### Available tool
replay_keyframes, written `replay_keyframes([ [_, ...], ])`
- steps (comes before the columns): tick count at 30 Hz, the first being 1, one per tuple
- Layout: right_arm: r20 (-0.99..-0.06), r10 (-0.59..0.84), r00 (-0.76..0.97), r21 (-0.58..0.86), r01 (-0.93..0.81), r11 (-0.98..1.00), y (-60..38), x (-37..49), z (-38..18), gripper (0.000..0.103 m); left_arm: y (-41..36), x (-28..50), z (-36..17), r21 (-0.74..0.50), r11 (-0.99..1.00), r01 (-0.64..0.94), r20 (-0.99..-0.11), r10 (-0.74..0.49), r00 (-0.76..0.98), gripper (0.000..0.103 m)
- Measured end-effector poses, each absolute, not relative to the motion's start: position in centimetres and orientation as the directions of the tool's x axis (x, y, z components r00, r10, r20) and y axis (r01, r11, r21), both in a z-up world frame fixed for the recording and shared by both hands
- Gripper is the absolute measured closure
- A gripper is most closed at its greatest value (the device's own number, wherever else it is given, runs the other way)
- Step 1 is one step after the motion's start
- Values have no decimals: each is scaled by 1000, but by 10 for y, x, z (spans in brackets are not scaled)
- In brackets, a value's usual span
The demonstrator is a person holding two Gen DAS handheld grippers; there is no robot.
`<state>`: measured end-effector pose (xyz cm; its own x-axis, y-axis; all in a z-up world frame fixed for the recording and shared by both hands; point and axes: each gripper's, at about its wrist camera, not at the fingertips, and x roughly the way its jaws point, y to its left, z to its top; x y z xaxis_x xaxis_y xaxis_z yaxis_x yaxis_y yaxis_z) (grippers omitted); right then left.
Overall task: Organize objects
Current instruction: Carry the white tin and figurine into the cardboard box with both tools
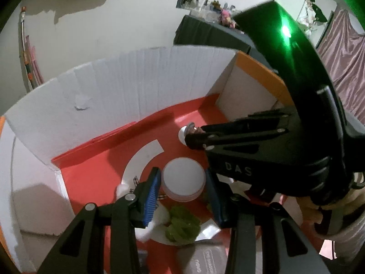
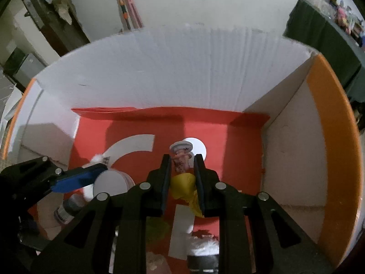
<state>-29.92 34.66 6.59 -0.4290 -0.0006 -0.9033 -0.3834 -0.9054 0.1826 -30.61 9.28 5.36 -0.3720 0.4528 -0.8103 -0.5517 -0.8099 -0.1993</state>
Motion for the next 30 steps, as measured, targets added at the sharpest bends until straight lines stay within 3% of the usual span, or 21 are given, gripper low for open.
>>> replay_keyframes([
  [30, -920, 27, -392, 133, -374, -918, 339, -294, 54, 83, 103, -327, 26, -201, -858, -474, -859, 386, -335, 60],
])
